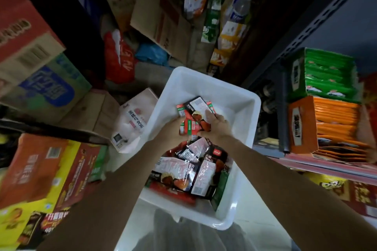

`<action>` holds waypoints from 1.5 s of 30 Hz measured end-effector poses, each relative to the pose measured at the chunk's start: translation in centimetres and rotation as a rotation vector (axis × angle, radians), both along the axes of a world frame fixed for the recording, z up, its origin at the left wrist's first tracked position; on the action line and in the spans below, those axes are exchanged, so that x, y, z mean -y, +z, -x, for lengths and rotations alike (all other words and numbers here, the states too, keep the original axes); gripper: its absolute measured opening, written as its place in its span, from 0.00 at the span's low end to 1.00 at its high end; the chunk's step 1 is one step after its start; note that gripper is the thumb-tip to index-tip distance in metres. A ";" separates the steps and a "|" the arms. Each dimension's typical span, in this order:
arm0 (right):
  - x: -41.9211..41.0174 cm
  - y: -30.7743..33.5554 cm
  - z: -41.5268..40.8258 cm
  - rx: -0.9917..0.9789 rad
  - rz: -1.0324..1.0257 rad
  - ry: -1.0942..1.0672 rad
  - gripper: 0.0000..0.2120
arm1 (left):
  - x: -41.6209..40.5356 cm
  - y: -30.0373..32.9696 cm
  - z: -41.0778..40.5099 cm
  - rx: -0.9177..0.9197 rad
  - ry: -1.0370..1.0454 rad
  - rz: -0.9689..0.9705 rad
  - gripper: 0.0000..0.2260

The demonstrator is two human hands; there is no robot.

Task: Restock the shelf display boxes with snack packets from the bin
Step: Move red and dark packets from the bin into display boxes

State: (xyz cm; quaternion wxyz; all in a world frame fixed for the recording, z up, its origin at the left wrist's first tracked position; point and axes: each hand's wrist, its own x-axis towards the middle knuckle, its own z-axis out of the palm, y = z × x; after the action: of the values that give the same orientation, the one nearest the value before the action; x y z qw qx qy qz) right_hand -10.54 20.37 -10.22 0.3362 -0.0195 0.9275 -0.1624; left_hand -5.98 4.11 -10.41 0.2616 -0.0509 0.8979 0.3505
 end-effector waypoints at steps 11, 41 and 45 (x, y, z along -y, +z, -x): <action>-1.8 2.4 2.5 -0.070 0.020 -0.100 0.14 | -1.9 -0.4 2.2 -0.026 0.274 0.010 0.19; -17.7 20.7 1.1 0.145 1.444 -1.020 0.18 | -18.3 16.3 3.4 -1.393 -0.423 -0.019 0.03; -23.6 21.5 1.0 -0.028 1.413 -1.000 0.25 | -23.6 17.4 3.7 -1.183 -0.376 -0.249 0.10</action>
State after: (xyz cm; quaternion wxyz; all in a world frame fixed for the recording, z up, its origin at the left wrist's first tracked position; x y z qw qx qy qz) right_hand -11.59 43.98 11.31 0.1230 0.1845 0.5130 -0.8293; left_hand -9.73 27.70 6.97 -0.2179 0.3410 0.8367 0.3690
